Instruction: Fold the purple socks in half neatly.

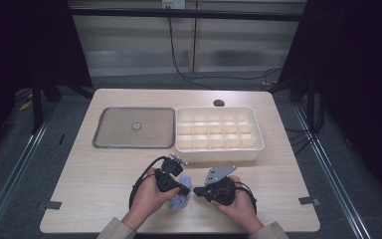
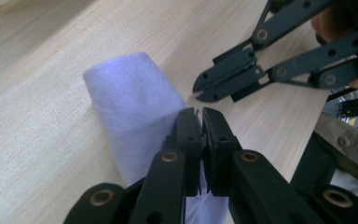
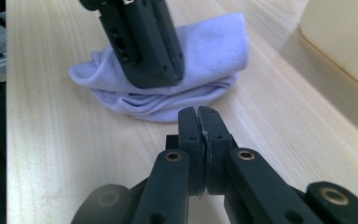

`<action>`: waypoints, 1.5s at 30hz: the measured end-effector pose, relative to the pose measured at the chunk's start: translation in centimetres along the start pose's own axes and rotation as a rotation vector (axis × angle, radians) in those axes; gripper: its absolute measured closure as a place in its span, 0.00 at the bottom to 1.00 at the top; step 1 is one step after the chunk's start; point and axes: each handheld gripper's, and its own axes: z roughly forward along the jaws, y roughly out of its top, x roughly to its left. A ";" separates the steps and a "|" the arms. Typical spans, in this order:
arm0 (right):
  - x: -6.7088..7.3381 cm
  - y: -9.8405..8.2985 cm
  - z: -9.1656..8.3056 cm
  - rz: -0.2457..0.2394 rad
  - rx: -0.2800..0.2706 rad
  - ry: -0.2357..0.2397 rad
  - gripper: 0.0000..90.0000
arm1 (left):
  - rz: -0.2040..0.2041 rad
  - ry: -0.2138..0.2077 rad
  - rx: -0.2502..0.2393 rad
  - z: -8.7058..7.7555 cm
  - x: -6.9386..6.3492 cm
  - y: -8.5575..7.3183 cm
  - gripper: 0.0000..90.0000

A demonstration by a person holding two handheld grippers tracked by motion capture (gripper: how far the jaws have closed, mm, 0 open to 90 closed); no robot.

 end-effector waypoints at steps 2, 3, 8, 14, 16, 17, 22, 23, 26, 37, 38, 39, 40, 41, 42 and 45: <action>-0.2 -0.1 -0.2 0.018 -0.004 -0.006 0.98 | 0.005 0.009 0.005 0.0 0.0 0.0 0.96; -0.3 -0.1 -0.3 0.012 -0.007 -0.011 0.98 | 0.006 0.010 0.005 0.1 0.0 -0.1 0.96; -0.5 -0.3 -0.5 0.027 -0.008 -0.020 0.99 | 0.010 0.011 0.007 0.3 0.0 -0.2 0.95; -0.5 -0.3 -0.4 0.028 -0.006 -0.023 0.99 | 0.016 0.008 -0.003 0.6 0.0 -0.4 0.95; -0.6 -0.3 -0.5 0.025 -0.005 -0.028 0.99 | 0.018 0.009 -0.005 0.6 0.0 -0.4 0.95; -0.6 -0.3 -0.5 0.035 -0.006 -0.031 0.99 | 0.018 0.011 -0.007 0.7 -0.1 -0.4 0.95; -0.8 -0.3 -0.7 0.042 -0.013 -0.038 0.99 | 0.028 0.026 -0.009 1.0 -0.5 -0.4 0.95; -0.9 -0.3 -0.7 0.042 -0.016 -0.039 0.99 | 0.030 0.026 -0.007 1.1 -0.6 -0.4 0.95; -0.9 -0.3 -0.8 0.050 -0.017 -0.041 0.99 | 0.037 0.035 0.002 1.1 -0.8 -0.4 0.95; -1.1 0.2 -1.2 0.059 -0.046 -0.044 1.00 | 0.059 0.047 -0.013 1.3 -1.0 -0.5 0.95; -1.0 0.2 -1.2 0.058 -0.045 -0.044 1.00 | 0.059 0.047 -0.012 1.3 -1.0 -0.5 0.95; -1.0 0.3 -1.2 0.057 -0.044 -0.047 1.00 | 0.056 0.046 -0.016 1.4 -1.1 -0.6 0.95; -1.0 0.3 -1.2 0.057 -0.044 -0.047 1.00 | 0.060 0.042 -0.017 1.4 -1.0 -0.6 0.95; -1.0 0.3 -1.3 0.059 -0.044 -0.048 1.00 | 0.060 0.040 -0.018 1.5 -1.0 -0.6 0.95; -1.1 0.3 -1.3 0.060 -0.046 -0.045 1.00 | 0.060 0.037 -0.019 1.5 -1.0 -0.6 0.95; -1.2 0.4 -1.5 0.066 -0.058 -0.048 1.00 | 0.063 0.036 -0.017 1.6 -1.1 -0.6 0.96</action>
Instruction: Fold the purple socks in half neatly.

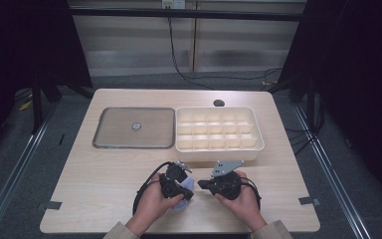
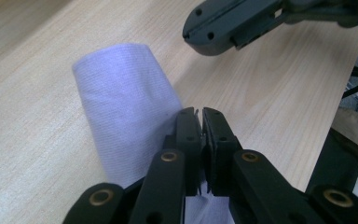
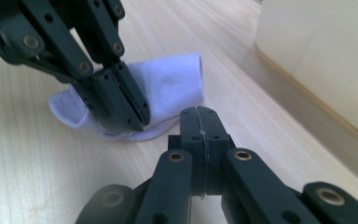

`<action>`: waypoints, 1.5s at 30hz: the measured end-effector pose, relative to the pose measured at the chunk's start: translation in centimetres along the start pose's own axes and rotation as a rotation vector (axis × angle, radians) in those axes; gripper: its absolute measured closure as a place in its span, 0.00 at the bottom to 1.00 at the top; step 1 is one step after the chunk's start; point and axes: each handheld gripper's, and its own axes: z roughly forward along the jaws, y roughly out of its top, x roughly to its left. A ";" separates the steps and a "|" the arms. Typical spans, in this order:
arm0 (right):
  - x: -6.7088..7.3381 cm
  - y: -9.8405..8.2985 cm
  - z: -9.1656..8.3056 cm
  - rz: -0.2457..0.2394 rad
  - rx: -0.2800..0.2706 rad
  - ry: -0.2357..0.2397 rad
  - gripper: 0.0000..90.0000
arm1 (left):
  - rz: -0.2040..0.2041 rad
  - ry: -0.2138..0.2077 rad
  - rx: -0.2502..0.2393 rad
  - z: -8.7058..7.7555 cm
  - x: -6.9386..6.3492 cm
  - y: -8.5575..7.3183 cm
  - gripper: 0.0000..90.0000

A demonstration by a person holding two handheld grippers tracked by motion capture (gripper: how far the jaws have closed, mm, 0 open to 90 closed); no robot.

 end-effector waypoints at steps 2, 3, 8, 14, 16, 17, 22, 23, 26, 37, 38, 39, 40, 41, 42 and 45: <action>0.0 0.1 -0.2 0.014 -0.012 0.006 1.00 | -0.001 0.000 0.000 0.0 0.0 0.0 0.96; 0.0 0.2 -0.2 0.012 -0.017 0.004 1.00 | 0.000 -0.001 -0.004 0.1 0.0 0.0 0.96; -0.1 1.2 -0.1 0.001 -0.036 0.008 1.00 | -0.009 -0.008 -0.007 0.1 0.0 0.0 0.96; 0.3 2.1 0.7 -0.012 -0.036 0.020 1.00 | -0.023 -0.034 -0.023 0.0 0.4 -0.3 0.95; 0.3 2.4 1.1 -0.023 -0.029 0.025 1.00 | -0.025 -0.038 -0.031 0.0 0.4 -0.4 0.95; 0.3 2.6 1.4 -0.022 -0.026 0.031 1.00 | -0.027 -0.041 -0.032 0.0 0.4 -0.4 0.95; 0.5 3.3 2.8 -0.036 -0.003 0.057 1.00 | -0.041 -0.046 -0.054 0.0 0.4 -0.5 0.94; 0.5 3.3 3.1 -0.035 0.006 0.059 1.00 | -0.040 -0.045 -0.052 0.0 0.4 -0.6 0.93; 0.2 3.1 4.0 -0.022 0.021 0.068 1.00 | -0.040 -0.040 -0.068 -0.1 0.5 -0.8 0.93; 0.1 3.2 4.5 -0.034 0.021 0.079 1.00 | -0.077 -0.063 -0.146 -2.0 0.7 -1.0 0.81; 0.1 3.2 4.5 -0.034 0.020 0.078 1.00 | -0.067 -0.047 -0.139 -2.4 0.7 -1.0 0.81; 0.1 3.2 4.5 -0.029 0.022 0.080 1.00 | -0.070 -0.042 -0.148 -2.8 0.6 -1.0 0.81; 0.1 3.2 4.5 -0.034 0.019 0.079 1.00 | -0.066 -0.036 -0.146 -3.1 0.6 -1.0 0.81; 0.1 3.2 4.5 -0.033 0.018 0.079 1.00 | -0.048 -0.031 -0.138 -3.4 0.7 -1.0 0.81; 0.1 3.2 4.5 -0.033 0.017 0.079 1.00 | -0.063 -0.024 -0.143 -3.5 0.5 -1.1 0.81; 0.1 3.1 4.4 -0.032 0.016 0.078 1.00 | -0.040 0.006 -0.090 -3.7 0.9 -1.4 0.82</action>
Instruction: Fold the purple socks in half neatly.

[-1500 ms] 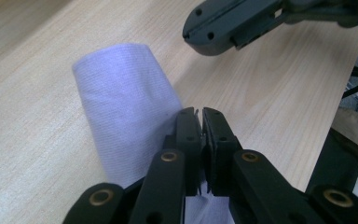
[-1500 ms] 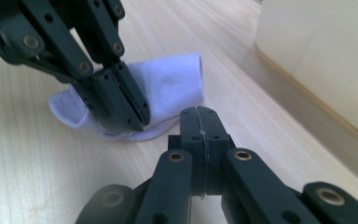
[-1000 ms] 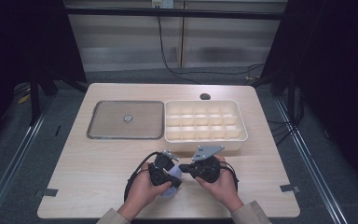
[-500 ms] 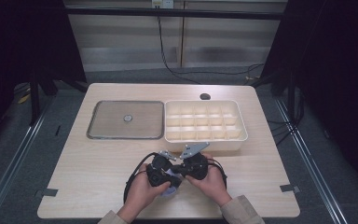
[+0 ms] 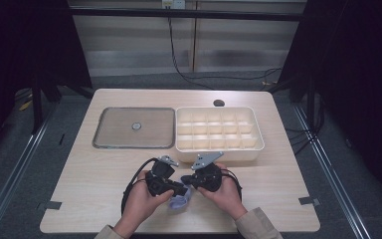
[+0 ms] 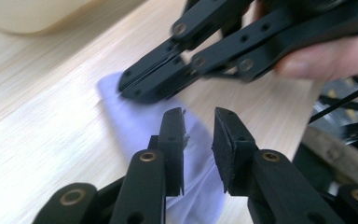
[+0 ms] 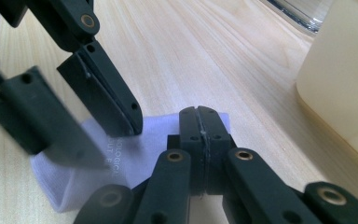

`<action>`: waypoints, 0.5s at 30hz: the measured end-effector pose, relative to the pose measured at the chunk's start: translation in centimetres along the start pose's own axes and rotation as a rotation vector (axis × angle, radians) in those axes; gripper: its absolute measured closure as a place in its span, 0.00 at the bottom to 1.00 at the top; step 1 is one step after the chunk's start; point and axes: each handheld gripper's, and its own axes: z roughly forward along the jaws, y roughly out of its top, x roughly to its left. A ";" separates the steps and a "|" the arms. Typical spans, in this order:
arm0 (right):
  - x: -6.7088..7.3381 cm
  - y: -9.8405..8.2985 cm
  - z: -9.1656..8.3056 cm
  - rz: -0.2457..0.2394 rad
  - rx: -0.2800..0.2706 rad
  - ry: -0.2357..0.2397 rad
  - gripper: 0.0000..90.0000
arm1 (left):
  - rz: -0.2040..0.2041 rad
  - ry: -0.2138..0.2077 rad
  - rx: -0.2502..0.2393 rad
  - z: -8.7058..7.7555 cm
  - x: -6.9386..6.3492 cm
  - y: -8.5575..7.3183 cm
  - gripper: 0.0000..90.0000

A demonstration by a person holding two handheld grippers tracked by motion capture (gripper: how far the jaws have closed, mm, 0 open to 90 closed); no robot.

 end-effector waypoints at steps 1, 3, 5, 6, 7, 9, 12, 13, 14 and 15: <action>0.0 0.0 0.0 0.001 0.003 -0.004 1.00 | 0.000 0.001 0.021 0.3 0.0 -0.2 0.82; 0.1 0.0 0.0 0.001 0.002 -0.004 1.00 | 0.009 0.013 0.048 0.9 0.1 -0.5 0.82; 0.1 0.0 0.0 0.002 0.001 -0.004 1.00 | 0.013 0.018 0.063 1.4 0.0 -0.8 0.82; 0.1 0.0 0.0 0.003 0.000 -0.004 1.00 | 0.020 0.031 0.069 1.6 -0.1 -0.9 0.83; 0.1 -0.1 0.0 0.004 -0.001 -0.003 1.00 | 0.023 0.036 0.071 1.7 -0.1 -0.8 0.83; 0.1 -0.1 0.1 0.002 -0.001 -0.004 1.00 | 0.011 0.044 0.070 1.9 -0.2 -0.8 0.84; 0.0 -0.2 0.2 0.004 -0.001 -0.010 1.00 | 0.013 0.046 0.062 2.1 -0.1 -0.7 0.85; 0.0 -0.3 0.2 0.006 -0.002 -0.013 1.00 | 0.011 0.049 0.058 2.1 -0.1 -0.7 0.86; -0.1 -0.3 0.1 0.006 -0.002 -0.015 1.00 | 0.014 0.050 0.053 2.2 -0.1 -0.6 0.86; -0.2 -0.3 0.1 0.008 -0.003 -0.020 1.00 | 0.014 0.053 0.043 2.4 -0.2 -0.6 0.86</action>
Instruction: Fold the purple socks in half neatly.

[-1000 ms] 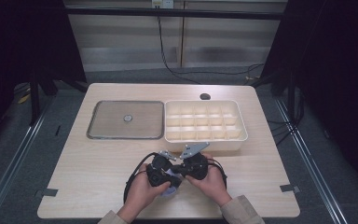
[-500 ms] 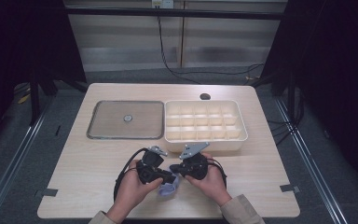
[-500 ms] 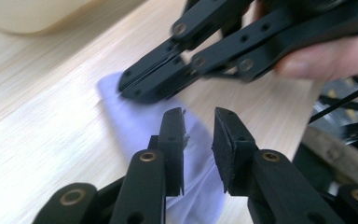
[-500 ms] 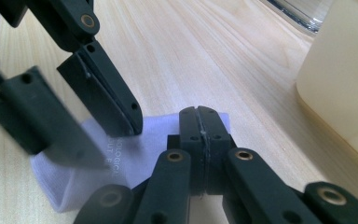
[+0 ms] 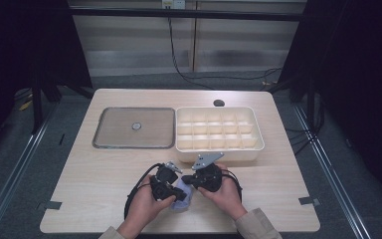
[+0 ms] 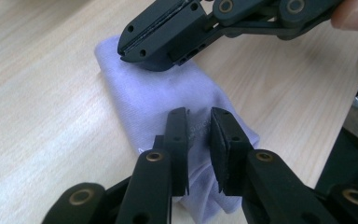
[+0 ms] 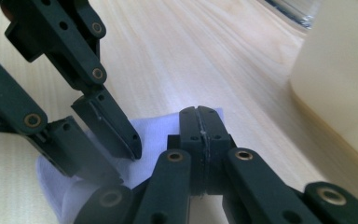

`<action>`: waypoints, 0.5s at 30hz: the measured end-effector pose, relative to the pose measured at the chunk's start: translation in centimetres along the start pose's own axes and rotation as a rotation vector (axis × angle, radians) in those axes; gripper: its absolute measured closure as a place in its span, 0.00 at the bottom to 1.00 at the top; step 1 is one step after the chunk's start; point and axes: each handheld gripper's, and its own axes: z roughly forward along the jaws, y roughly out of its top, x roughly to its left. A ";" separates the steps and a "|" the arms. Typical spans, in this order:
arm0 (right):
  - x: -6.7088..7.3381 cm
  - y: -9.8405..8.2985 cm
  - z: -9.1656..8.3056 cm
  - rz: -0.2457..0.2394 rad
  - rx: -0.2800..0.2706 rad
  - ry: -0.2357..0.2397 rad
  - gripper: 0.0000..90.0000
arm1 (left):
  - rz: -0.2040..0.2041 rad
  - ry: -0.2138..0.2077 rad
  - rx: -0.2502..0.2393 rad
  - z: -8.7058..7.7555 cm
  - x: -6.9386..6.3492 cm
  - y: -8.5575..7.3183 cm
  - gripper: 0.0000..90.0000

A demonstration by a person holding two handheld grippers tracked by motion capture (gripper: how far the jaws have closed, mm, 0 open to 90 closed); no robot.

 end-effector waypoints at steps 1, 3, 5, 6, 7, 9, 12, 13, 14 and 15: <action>-0.1 0.0 -0.1 0.002 0.003 -0.009 1.00 | -0.004 0.002 -0.005 0.1 -0.1 0.1 0.86; -0.3 0.0 -0.5 0.007 0.005 -0.024 0.99 | 0.003 0.002 -0.025 0.4 -0.1 0.4 0.86; -0.5 0.0 -0.9 0.017 -0.002 -0.032 0.97 | 0.005 0.002 -0.042 0.7 -0.3 0.5 0.85; -0.7 0.0 -1.2 0.019 -0.009 -0.034 0.97 | 0.001 -0.009 -0.056 0.8 -0.2 0.6 0.84; -0.8 0.0 -1.5 0.031 -0.013 -0.039 0.96 | 0.008 -0.017 -0.058 0.8 -0.1 0.5 0.83; -1.1 0.0 -2.0 0.059 -0.022 -0.038 0.93 | -0.014 -0.030 -0.087 0.9 -0.2 0.5 0.80; -1.6 -0.2 -2.7 0.108 -0.038 -0.033 0.92 | -0.009 -0.032 -0.104 0.6 -0.4 0.5 0.74; -1.7 -0.3 -3.0 0.131 -0.040 -0.032 0.91 | 0.011 -0.032 -0.093 0.4 -0.3 0.6 0.72; -1.8 -0.4 -3.2 0.140 -0.040 -0.032 0.90 | 0.005 -0.031 -0.103 0.2 -0.4 0.7 0.71; -1.9 -0.5 -3.5 0.152 -0.040 -0.035 0.90 | 0.014 -0.027 -0.100 0.0 -0.4 0.7 0.70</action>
